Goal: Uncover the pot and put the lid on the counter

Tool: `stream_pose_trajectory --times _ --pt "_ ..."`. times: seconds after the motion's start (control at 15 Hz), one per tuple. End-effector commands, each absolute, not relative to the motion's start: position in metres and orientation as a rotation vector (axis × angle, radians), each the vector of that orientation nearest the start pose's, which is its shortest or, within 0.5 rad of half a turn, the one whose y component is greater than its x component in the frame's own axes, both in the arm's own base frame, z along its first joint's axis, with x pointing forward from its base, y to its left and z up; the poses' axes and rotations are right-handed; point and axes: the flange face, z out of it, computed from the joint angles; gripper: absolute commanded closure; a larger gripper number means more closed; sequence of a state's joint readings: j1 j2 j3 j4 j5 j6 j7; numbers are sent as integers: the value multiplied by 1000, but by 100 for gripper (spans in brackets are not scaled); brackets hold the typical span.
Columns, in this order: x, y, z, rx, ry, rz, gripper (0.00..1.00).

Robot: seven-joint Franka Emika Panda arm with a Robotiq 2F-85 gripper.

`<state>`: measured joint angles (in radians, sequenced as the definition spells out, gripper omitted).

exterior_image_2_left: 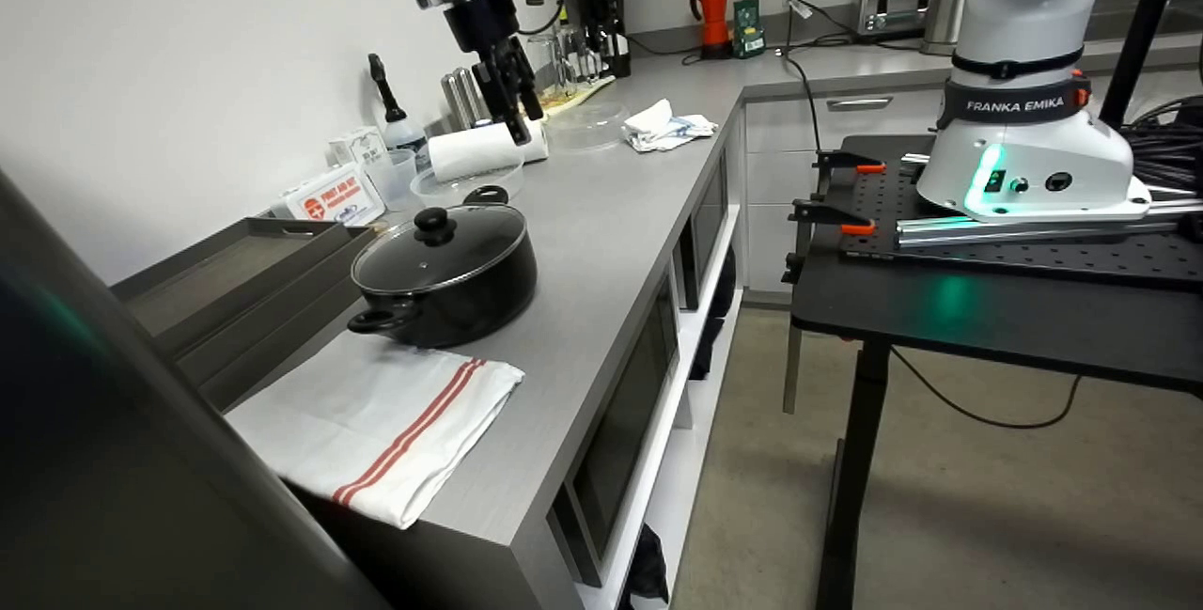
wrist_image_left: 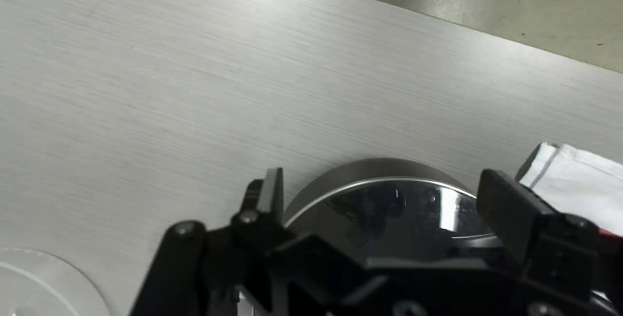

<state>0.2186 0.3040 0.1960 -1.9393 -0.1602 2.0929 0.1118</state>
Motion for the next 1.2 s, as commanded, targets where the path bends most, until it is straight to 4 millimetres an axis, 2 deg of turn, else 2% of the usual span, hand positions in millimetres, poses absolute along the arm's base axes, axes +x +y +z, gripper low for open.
stream_pose_trajectory --times 0.0,0.4,0.73,0.87,1.13 --pt "586 250 304 -3159 -677 159 0" --pt "609 290 281 -3130 -757 130 0" --pt "622 315 272 -3109 -811 104 0" --pt "631 319 271 -3100 -827 84 0" --pt "655 313 269 -3090 -813 51 0"
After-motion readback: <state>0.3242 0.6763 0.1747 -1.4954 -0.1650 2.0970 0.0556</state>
